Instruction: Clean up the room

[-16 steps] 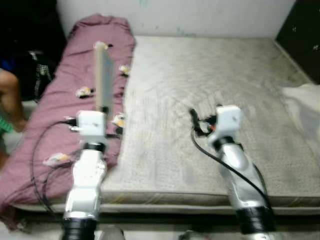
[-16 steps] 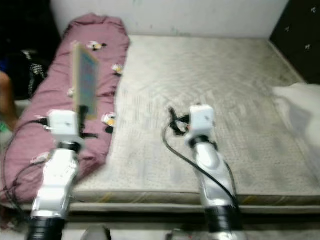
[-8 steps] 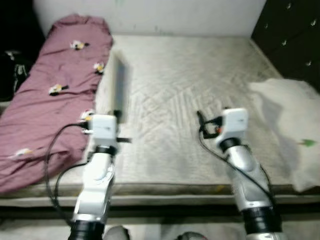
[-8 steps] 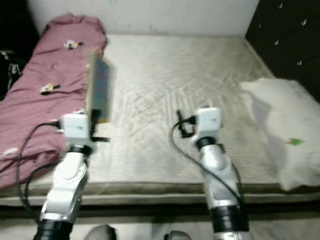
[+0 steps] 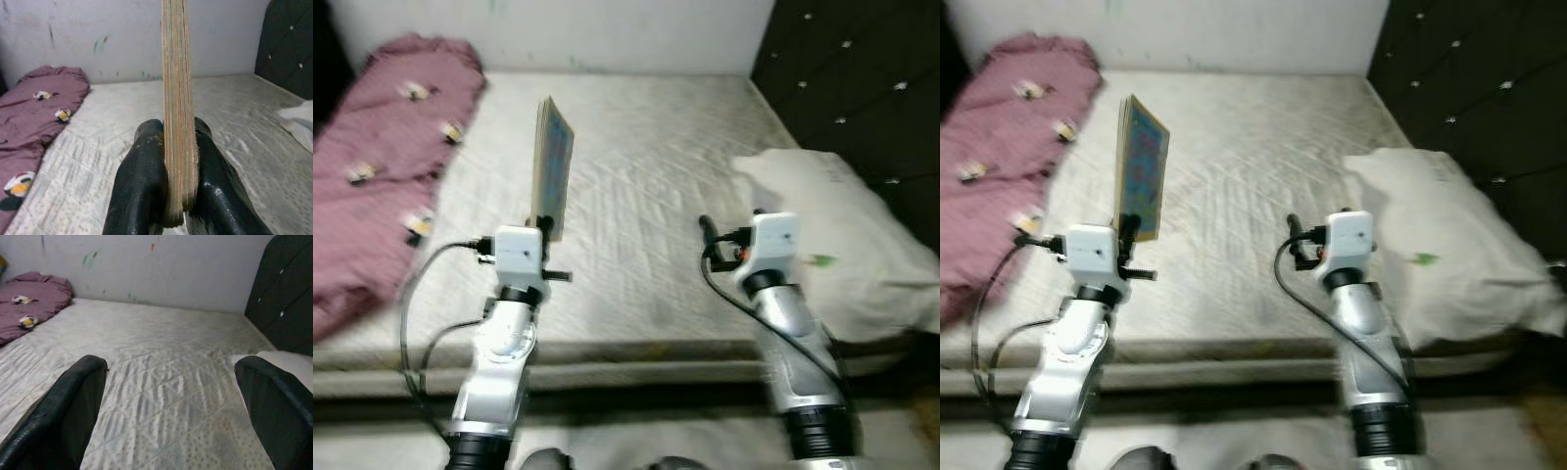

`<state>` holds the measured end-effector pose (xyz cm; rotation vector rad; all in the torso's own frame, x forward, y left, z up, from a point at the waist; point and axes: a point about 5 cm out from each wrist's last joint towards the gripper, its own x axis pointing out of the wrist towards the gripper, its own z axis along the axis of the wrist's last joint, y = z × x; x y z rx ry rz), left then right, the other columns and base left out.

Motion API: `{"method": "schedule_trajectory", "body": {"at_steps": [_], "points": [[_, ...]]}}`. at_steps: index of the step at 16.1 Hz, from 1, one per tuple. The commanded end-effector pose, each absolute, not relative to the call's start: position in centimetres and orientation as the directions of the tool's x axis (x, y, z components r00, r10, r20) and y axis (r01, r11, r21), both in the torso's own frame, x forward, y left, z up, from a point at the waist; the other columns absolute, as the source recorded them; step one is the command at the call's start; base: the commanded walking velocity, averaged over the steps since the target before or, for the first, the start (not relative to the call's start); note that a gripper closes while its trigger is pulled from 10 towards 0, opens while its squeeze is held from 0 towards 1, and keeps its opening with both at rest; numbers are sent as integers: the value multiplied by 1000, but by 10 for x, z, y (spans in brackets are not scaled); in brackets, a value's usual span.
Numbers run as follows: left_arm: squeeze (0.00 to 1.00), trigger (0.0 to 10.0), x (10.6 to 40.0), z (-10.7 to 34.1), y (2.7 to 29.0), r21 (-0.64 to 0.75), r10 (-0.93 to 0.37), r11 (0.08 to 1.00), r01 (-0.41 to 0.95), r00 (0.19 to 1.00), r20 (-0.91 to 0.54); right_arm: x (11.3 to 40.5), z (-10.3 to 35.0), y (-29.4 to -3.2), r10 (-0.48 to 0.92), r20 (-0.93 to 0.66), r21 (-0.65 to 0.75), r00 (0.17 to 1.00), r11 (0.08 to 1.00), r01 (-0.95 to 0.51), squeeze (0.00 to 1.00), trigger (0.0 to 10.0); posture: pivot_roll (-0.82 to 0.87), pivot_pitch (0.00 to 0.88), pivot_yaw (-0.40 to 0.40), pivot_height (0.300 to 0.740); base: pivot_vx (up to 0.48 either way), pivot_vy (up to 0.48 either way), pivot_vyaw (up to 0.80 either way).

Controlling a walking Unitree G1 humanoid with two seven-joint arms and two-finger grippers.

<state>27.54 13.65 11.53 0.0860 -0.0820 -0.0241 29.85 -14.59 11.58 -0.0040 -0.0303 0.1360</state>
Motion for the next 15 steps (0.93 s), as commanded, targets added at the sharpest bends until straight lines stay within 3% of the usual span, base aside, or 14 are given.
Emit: {"method": "schedule_trajectory", "body": {"at_steps": [1, 6, 15], "points": [[0, 10000, 278, 129, 137, 83, -28, 996, 16, 989, 146, 301, 120, -144, 141, 42, -17, 989, 990, -140, 0, 10000, -25, 0, -24, 740, 0, 0, 0], [0, 10000, 277, 131, 136, 65, -61, 997, 51, 986, 156, 301, 120, -145, 137, 40, -19, 990, 991, -136, 0, 10000, -24, 0, -27, 740, 51, 0, 0], [0, 10000, 276, 131, 134, 41, -94, 995, 89, 983, 157, 302, 120, -147, 122, 44, -27, 992, 992, -121, 0, 10000, -25, 0, -26, 740, 373, 0, 0]]}}
